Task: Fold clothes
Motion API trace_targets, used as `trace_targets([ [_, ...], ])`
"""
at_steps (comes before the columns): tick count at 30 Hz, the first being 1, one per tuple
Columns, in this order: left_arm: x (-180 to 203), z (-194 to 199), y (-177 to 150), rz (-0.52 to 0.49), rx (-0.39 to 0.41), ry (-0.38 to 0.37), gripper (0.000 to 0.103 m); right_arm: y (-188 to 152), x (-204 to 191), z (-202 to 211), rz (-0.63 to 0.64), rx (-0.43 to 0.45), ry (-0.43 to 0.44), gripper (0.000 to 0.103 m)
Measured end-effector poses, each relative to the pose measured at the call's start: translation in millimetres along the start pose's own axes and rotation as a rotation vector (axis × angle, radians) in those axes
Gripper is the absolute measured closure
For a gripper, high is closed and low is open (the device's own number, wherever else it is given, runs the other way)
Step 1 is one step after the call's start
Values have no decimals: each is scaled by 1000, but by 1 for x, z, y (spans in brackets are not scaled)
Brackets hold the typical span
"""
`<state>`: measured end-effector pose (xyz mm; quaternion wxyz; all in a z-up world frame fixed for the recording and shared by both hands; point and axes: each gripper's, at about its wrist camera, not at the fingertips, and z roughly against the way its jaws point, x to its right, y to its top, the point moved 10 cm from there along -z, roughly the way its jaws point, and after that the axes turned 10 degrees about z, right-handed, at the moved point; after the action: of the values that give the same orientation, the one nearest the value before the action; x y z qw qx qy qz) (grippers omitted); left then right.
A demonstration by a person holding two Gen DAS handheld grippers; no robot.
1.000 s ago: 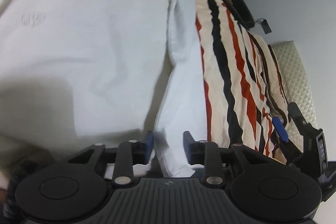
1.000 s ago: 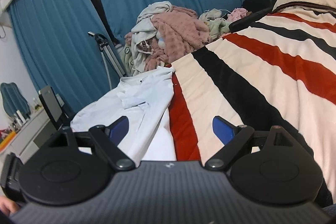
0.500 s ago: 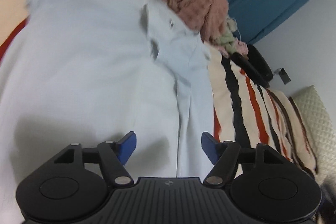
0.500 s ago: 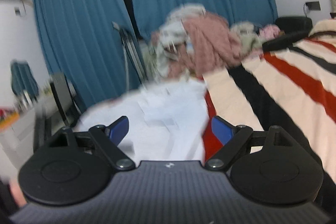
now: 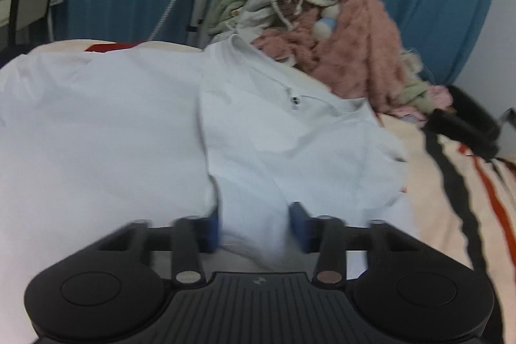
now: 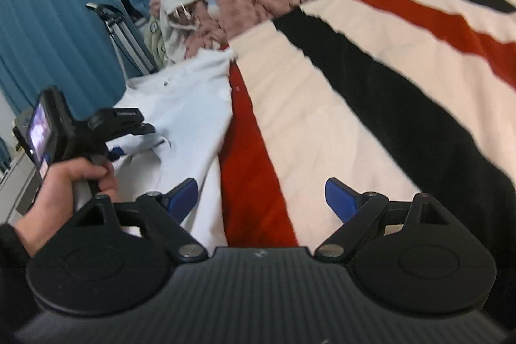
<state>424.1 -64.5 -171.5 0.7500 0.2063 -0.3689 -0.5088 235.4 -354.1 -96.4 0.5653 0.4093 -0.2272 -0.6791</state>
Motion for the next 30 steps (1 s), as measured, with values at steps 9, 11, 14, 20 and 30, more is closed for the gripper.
trace_targets([
  [9,-30,10,49,-125,136,157,95,-2,-6,-6,19,8,29,16],
  [11,-39,7,44,-94,88,151,82,0,-6,-5,25,15,28,16],
  [14,-53,23,33,-88,55,133,60,3,-8,-4,35,25,24,16],
  [20,-66,97,-27,-61,-108,-31,55,5,-18,2,65,45,49,16],
  [30,-76,235,-152,-81,-339,-184,56,7,-45,39,119,117,111,16],
])
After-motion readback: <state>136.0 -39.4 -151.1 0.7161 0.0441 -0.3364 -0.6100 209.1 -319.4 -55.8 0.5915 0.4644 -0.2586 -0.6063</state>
